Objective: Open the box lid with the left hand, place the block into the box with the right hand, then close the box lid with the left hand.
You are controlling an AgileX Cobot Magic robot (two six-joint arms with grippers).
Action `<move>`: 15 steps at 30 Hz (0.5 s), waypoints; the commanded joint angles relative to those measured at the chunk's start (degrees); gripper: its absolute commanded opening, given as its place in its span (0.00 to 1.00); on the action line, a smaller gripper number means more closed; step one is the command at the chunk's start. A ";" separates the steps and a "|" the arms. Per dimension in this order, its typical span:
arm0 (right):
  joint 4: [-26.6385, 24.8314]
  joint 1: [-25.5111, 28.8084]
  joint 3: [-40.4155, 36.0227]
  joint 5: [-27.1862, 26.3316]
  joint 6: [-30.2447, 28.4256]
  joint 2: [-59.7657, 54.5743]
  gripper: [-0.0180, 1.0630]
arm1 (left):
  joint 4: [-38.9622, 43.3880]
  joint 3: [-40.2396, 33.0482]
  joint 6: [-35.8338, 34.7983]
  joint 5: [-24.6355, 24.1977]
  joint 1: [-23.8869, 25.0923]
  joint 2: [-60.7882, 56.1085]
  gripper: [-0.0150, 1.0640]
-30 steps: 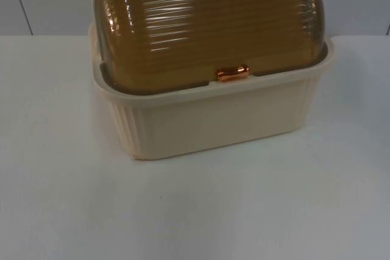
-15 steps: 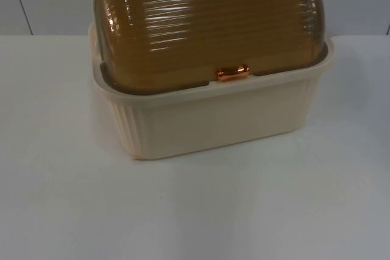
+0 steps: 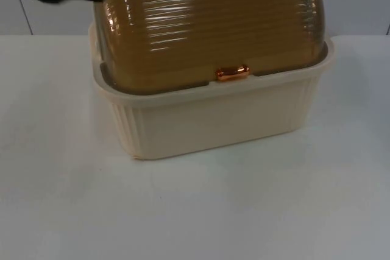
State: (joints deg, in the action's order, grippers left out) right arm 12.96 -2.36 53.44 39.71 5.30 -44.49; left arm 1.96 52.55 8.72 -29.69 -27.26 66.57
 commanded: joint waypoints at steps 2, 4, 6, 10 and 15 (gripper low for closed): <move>0.29 -0.15 0.49 0.50 0.09 0.08 0.99 | 0.41 0.39 2.95 3.44 -5.39 2.93 0.96; 0.29 -0.15 0.49 0.60 0.09 0.08 0.99 | 0.63 1.17 3.27 3.92 -8.34 5.08 0.96; 0.29 -0.15 0.49 0.60 0.09 0.08 0.99 | 0.66 1.84 3.27 3.51 -9.36 6.27 0.96; 0.44 -0.15 0.49 0.72 0.20 0.08 0.99 | 2.08 6.21 3.27 2.94 -13.03 10.29 0.96; 0.59 -0.15 0.49 0.72 0.20 0.08 0.99 | 5.37 11.82 3.27 2.98 -15.41 14.08 0.96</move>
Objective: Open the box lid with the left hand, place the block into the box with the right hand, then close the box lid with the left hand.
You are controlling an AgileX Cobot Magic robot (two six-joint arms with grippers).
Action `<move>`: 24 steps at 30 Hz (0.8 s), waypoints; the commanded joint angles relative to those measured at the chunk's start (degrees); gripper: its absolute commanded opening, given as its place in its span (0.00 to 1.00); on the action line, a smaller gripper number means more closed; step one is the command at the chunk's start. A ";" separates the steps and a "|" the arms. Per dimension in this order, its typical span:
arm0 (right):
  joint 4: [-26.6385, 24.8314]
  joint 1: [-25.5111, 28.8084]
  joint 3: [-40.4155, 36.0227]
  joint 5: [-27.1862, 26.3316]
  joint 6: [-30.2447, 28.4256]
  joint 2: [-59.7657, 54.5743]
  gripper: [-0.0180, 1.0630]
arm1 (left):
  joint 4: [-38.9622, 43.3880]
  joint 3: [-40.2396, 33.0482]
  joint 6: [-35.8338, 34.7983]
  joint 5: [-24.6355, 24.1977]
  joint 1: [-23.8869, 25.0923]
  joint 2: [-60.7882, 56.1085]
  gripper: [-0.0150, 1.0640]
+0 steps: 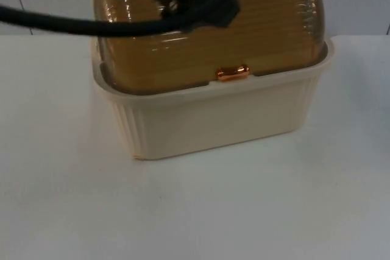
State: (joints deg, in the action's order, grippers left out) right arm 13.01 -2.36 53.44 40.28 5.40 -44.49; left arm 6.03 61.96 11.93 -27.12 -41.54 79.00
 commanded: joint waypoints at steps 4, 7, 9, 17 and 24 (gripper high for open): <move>1.34 -0.15 0.49 0.15 0.09 0.08 0.99 | 3.69 5.08 0.86 0.65 -1.23 5.02 0.96; 1.77 -0.15 0.49 0.15 0.09 0.08 0.99 | 7.29 5.29 5.15 0.78 -1.49 7.05 0.96; 2.14 -0.15 0.49 0.15 0.09 0.08 0.99 | 14.62 5.11 7.95 -2.27 -3.21 8.85 0.96; 5.04 -0.15 0.49 -0.09 1.05 0.08 0.99 | 48.77 -2.47 -11.93 0.77 -14.26 9.60 0.92; 5.04 -0.15 0.49 -0.21 1.38 0.08 0.99 | 89.17 -10.98 -49.84 -3.34 -20.04 12.92 0.92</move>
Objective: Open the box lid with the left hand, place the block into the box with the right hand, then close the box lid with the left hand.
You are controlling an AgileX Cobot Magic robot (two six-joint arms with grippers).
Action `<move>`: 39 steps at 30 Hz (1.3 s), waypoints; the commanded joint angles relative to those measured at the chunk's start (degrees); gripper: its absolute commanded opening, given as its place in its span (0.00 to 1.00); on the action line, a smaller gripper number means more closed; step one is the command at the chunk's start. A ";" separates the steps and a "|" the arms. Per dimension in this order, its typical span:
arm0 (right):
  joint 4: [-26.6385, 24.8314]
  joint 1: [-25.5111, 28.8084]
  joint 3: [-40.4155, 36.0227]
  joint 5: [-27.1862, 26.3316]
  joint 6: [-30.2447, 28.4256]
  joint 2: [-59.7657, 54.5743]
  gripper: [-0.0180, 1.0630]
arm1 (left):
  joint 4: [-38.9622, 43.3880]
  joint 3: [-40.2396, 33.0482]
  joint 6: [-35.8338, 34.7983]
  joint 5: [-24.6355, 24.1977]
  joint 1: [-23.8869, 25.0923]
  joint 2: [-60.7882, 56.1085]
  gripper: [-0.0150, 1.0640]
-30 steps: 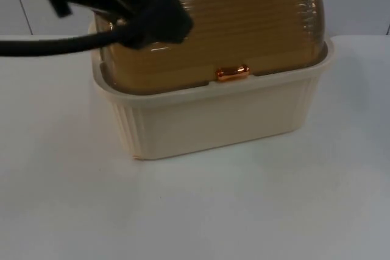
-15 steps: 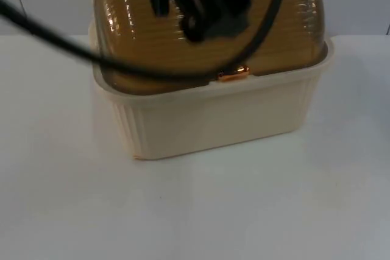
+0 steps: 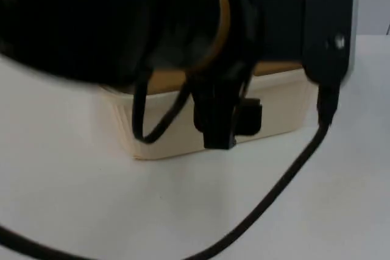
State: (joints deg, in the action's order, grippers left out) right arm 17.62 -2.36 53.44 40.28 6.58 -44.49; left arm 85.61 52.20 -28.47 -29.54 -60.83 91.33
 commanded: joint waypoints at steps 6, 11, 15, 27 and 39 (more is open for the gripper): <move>0.33 -0.15 0.49 -0.18 0.20 0.08 0.99 | 14.34 -1.01 -17.00 -7.40 -0.75 5.77 0.92; 0.33 -0.15 0.49 -0.31 0.29 0.08 0.99 | 14.34 -0.44 -18.08 -6.52 0.52 8.86 0.92; 0.33 -0.15 0.49 -0.31 0.29 0.08 0.99 | 14.34 0.31 -18.76 -5.72 1.57 10.48 0.92; 0.33 -0.15 0.49 -0.21 0.46 0.08 0.99 | 14.34 2.42 -21.25 -5.92 1.57 11.62 0.41; 0.33 -0.15 0.49 -0.21 0.46 0.08 0.99 | 14.34 2.42 -24.68 -3.30 3.88 12.76 0.01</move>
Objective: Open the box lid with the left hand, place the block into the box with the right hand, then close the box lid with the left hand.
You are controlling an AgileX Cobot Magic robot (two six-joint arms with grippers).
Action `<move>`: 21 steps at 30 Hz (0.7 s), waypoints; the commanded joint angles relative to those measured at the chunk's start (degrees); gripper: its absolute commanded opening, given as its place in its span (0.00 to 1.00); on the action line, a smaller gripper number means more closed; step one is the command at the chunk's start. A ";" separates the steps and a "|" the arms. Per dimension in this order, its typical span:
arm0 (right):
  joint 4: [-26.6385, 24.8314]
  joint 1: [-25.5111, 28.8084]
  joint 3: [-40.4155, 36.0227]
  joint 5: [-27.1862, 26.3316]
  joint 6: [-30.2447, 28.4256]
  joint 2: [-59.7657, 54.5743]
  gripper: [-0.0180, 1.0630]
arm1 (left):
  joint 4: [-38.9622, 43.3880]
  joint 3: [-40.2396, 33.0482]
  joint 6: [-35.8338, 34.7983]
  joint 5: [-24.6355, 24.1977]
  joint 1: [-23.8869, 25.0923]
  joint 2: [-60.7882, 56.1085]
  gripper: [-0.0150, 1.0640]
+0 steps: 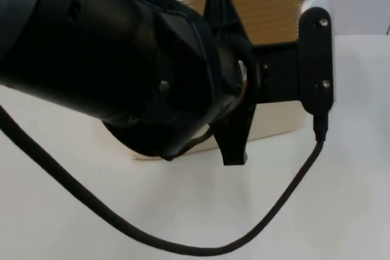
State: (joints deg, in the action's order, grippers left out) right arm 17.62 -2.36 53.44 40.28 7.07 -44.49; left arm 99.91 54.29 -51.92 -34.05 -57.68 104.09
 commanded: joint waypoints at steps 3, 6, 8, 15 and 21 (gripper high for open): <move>0.33 -0.15 0.49 -0.21 -0.03 0.08 0.99 | 0.03 0.33 -1.22 6.06 2.39 0.01 0.01; 0.33 -0.15 0.49 -0.32 -0.03 0.08 0.99 | 0.03 1.15 -1.22 7.43 3.40 0.84 0.01; 0.33 -0.15 0.49 -0.32 -0.03 0.08 0.99 | 0.03 1.84 -1.22 7.32 3.52 1.15 0.01; 0.33 -0.15 0.49 -0.65 -0.03 0.08 0.99 | 0.03 5.93 -1.06 7.70 3.66 2.87 0.01; 0.33 -0.15 0.49 -0.88 -0.03 0.08 0.99 | 0.03 5.93 -0.94 8.99 4.95 2.87 0.01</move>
State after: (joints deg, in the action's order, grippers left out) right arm 17.62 -2.36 53.44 40.17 7.07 -44.49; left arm 99.91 59.93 -52.45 -25.76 -53.26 106.83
